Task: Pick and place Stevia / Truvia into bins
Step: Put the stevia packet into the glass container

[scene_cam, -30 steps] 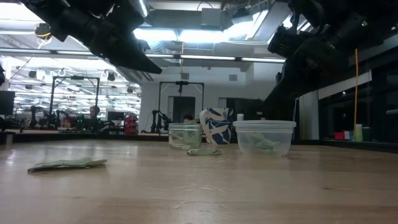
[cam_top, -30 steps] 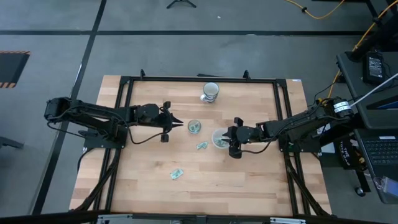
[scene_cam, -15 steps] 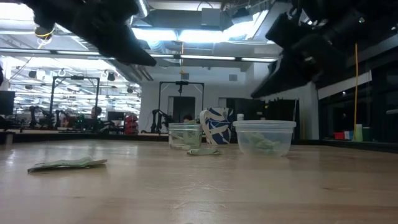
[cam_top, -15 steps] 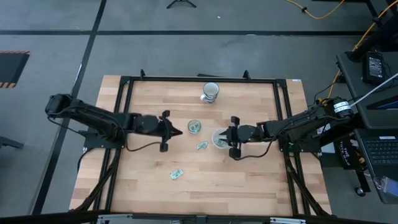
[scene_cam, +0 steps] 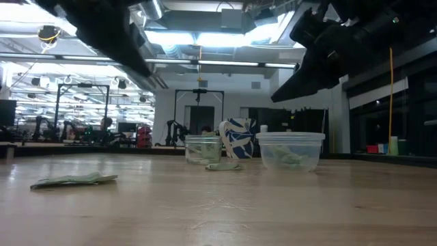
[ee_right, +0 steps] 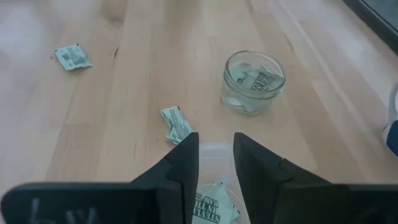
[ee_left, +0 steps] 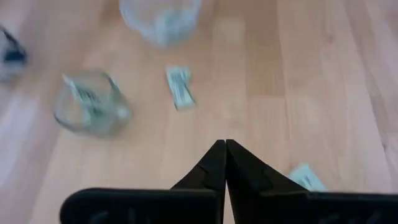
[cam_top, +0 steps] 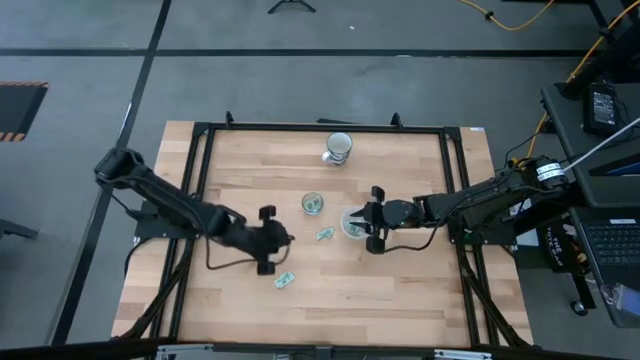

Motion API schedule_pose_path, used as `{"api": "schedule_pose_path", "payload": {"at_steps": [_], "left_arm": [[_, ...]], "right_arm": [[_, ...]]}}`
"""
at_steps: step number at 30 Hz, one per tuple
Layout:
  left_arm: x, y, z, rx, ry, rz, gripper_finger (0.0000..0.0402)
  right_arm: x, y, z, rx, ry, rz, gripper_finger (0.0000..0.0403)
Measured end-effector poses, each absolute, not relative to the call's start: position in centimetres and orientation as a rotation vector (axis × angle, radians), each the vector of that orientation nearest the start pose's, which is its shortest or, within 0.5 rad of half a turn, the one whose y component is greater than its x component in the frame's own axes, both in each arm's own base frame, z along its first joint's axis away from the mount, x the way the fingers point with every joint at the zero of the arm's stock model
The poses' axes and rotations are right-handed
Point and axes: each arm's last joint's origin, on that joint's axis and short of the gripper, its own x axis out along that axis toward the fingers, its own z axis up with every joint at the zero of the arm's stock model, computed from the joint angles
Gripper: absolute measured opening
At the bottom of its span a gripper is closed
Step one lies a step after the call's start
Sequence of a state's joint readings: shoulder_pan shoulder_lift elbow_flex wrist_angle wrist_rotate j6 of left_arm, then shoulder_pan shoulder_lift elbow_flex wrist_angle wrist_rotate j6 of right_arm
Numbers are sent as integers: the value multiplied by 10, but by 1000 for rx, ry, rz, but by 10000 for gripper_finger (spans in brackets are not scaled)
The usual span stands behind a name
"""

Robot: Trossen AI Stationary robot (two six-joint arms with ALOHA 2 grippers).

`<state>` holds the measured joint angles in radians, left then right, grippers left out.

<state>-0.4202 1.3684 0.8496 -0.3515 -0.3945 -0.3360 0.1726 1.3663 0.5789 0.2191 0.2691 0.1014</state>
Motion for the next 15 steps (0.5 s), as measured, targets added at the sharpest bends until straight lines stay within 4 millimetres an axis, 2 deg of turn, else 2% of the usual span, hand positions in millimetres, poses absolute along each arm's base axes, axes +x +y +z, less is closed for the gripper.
{"api": "schedule_pose_path", "payload": {"at_steps": [7,11,15], "left_arm": [[270,-131,223,-44,1014,153,3],[282,-155,227,-54,1007,87,3],[292,-176,230,-16,1002,103,3]], "right_arm": [[260,37,179,-22,548,-123,104],[260,37,179,-35,548,-119,104],[260,38,179,-57,549,-113,104]]}}
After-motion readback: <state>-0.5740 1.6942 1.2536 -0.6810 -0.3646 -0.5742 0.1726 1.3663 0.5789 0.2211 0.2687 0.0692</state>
